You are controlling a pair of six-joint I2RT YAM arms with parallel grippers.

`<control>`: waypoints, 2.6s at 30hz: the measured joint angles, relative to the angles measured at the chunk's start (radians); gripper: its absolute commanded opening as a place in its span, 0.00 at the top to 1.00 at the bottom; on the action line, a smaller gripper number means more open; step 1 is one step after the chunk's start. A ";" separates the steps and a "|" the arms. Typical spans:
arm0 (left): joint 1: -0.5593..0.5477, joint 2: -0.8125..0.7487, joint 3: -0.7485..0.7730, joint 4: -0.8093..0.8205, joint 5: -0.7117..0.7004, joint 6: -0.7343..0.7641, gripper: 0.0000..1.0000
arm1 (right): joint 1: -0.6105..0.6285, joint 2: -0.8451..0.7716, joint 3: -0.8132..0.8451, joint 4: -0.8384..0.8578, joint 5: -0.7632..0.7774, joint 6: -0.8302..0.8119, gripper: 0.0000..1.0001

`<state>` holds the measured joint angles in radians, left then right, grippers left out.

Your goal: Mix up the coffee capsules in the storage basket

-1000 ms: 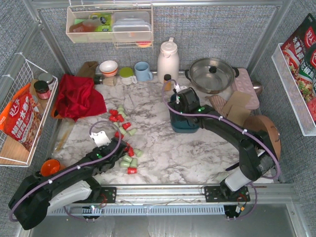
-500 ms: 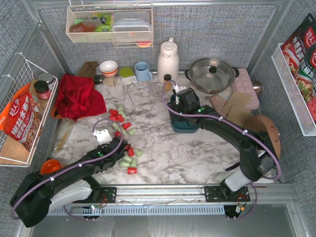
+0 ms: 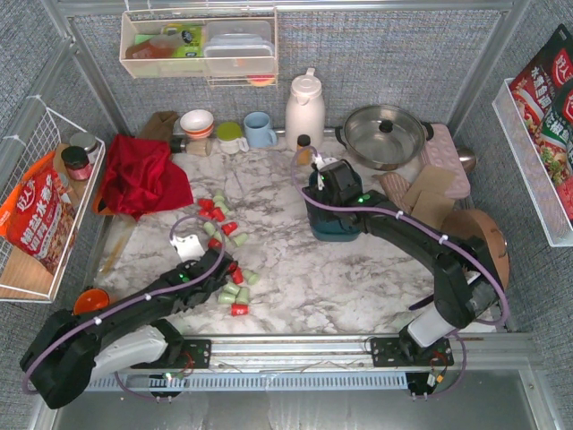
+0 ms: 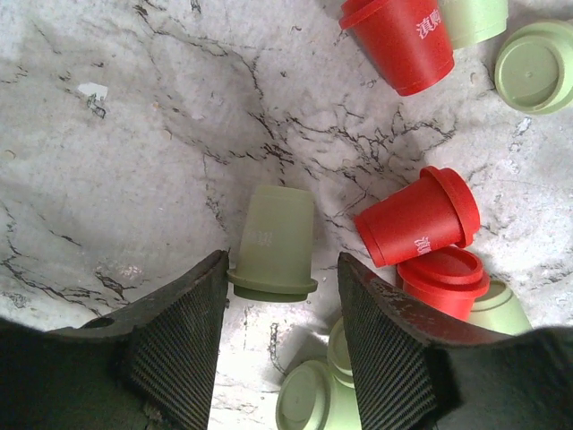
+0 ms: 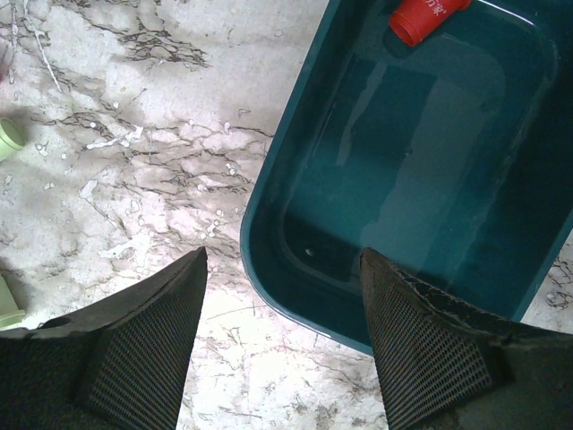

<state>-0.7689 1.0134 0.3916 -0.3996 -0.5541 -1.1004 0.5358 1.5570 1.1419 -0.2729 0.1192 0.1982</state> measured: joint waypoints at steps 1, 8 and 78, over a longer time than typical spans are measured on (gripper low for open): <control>0.000 0.010 0.004 0.000 0.000 0.000 0.40 | 0.000 0.002 0.003 -0.002 0.000 -0.001 0.27; 0.003 0.092 0.035 -0.003 -0.003 0.000 0.48 | 0.002 0.007 0.004 -0.007 0.000 -0.003 0.27; -0.343 0.193 0.045 1.318 0.261 1.049 0.65 | 0.073 -0.446 -0.350 0.432 -0.438 0.296 0.43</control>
<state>-1.1118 1.2060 0.4362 0.9184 -0.2935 -0.0513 0.6086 1.1107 0.7918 0.1593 -0.3191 0.4938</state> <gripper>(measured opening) 0.473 0.584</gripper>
